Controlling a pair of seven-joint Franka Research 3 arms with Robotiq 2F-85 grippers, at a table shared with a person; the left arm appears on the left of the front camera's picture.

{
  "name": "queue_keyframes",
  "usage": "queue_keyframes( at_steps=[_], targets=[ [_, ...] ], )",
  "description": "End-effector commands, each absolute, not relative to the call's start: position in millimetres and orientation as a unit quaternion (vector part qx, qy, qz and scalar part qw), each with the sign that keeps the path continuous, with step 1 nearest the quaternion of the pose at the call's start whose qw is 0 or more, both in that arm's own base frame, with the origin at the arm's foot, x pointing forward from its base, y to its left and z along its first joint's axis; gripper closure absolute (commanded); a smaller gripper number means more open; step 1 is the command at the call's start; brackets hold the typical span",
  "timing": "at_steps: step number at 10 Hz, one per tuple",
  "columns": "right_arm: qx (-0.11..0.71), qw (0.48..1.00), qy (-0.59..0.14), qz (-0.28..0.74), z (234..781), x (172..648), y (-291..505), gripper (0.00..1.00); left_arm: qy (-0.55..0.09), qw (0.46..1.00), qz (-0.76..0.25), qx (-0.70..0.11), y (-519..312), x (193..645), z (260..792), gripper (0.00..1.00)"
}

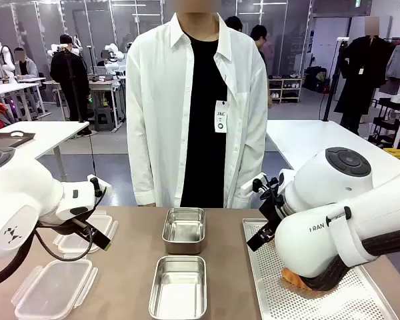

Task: Place the bread into the airtight container.
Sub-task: Pick up a Butter Roll and place it into an empty Airtight Container.

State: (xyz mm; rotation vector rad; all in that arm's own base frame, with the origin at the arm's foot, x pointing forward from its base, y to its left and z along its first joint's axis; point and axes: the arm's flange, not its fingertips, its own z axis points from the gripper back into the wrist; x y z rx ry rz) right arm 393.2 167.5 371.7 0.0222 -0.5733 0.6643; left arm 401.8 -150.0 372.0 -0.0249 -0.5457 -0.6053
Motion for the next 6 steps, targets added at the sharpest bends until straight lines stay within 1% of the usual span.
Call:
queue_keyframes(
  at_steps=[1,6],
  targets=[
    [0.011,0.905,-0.278,0.322,371.7,393.2,167.5,0.0,-0.265,0.918,-0.295,-0.012,-150.2,401.7,372.0,0.0],
    [0.011,0.905,-0.278,0.322,371.7,393.2,167.5,0.0,-0.265,0.918,-0.295,-0.012,-150.2,401.7,372.0,0.0]
  ],
)
